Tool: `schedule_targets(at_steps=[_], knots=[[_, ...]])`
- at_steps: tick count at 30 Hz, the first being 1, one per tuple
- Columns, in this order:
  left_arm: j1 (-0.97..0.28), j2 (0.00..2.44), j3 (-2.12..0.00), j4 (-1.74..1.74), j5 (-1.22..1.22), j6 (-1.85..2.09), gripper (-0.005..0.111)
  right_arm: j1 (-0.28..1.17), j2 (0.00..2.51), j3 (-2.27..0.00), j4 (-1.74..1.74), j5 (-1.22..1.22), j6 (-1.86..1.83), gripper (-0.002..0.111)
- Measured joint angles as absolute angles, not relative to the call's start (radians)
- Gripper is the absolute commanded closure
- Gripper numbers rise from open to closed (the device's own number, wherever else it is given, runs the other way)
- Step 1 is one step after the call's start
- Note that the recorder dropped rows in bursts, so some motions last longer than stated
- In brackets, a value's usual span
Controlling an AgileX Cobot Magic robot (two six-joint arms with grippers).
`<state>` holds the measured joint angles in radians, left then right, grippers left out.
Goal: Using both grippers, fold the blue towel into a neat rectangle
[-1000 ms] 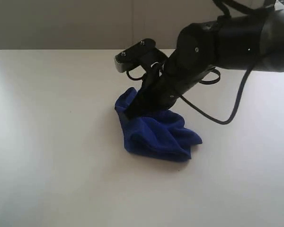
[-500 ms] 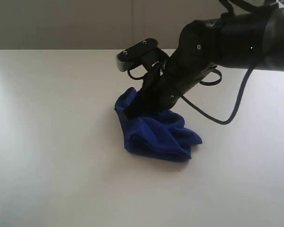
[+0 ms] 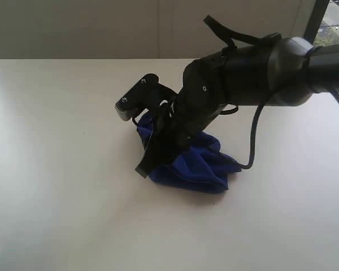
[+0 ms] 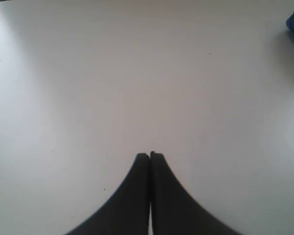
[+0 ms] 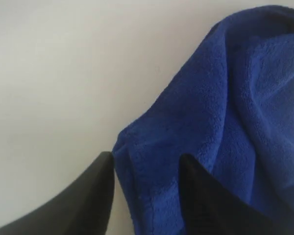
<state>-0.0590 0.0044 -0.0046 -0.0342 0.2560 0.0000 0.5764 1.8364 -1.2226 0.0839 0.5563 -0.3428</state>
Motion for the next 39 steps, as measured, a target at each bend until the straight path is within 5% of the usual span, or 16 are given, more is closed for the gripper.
schedule_targets(at_steps=[16, 30, 35, 39], knots=[[-0.059, 0.004, -0.005, -0.034, 0.256, 0.000, 0.107, 0.578, 1.842, -1.223, -0.062, 0.574, -0.241, 0.069], [-0.059, 0.004, -0.005, -0.034, 0.256, 0.000, 0.107, 0.578, 1.842, -1.223, -0.228, 0.574, -0.088, 0.091], [-0.059, 0.004, -0.005, -0.034, 0.256, 0.000, 0.107, 0.578, 1.842, -1.223, -0.238, 0.574, -0.075, 0.108], [-0.059, 0.004, -0.005, -0.034, 0.256, 0.000, 0.107, 0.578, 1.842, -1.223, -0.238, 0.574, -0.071, 0.108]])
